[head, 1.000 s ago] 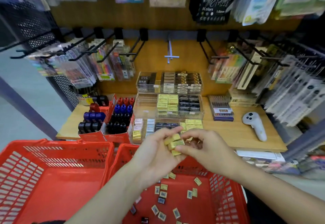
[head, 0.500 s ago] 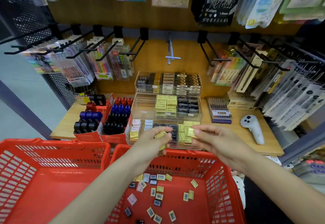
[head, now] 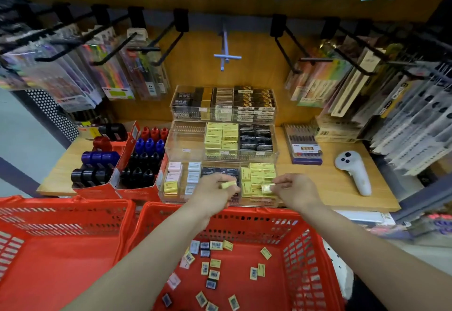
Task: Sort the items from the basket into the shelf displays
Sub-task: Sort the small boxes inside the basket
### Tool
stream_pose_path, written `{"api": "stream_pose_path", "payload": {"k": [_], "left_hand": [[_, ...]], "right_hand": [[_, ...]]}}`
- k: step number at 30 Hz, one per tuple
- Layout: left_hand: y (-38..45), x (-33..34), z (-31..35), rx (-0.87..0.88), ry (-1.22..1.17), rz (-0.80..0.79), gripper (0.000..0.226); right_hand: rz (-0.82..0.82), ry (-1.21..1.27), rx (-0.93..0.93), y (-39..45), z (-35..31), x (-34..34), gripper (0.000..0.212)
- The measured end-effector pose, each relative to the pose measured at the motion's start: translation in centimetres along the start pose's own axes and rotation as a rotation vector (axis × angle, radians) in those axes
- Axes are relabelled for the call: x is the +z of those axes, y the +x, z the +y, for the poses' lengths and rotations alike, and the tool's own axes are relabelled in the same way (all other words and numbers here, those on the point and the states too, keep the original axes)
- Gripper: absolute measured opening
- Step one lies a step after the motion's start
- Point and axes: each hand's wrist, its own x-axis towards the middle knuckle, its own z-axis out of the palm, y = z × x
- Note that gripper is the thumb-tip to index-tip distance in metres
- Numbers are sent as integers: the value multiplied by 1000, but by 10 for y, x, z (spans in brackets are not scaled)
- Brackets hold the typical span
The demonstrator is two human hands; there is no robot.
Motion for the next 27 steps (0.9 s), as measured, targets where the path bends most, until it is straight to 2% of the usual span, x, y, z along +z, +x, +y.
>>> {"api": "stream_pose_path", "payload": {"k": [7,11,13,16,19,22,24,25,27], "left_hand": [[5,9,-4,162,402,-32,18],[6,15,-4,183,431,-67,18],[6,17,-5,168,426,-48,19],[6,17,-8,124,362,-31,24],[6,17,-6,92,248,-27,25],[3,17,-3,70,64,-62,20],[2,17,-2,38,-72,-65,19],[3,17,-2,12,-133,-55,20],[3,16,-2,-32,-217,-18,25]], "right_hand": [[43,69,69,13,7,-15,15],[88,6,18,16,12,-5,5],[134,-18,-44,18,16,-1,13],[180,-49,-140,17,20,3,16],[180,-69,-156,17,23,8,18],[197,-111,-161,13,18,9,23],[224,-157,-255,7,9,3,25],[200,-152,-324,3,3,-1,24],[7,-73,-470,-8,-7,-10,23]]}}
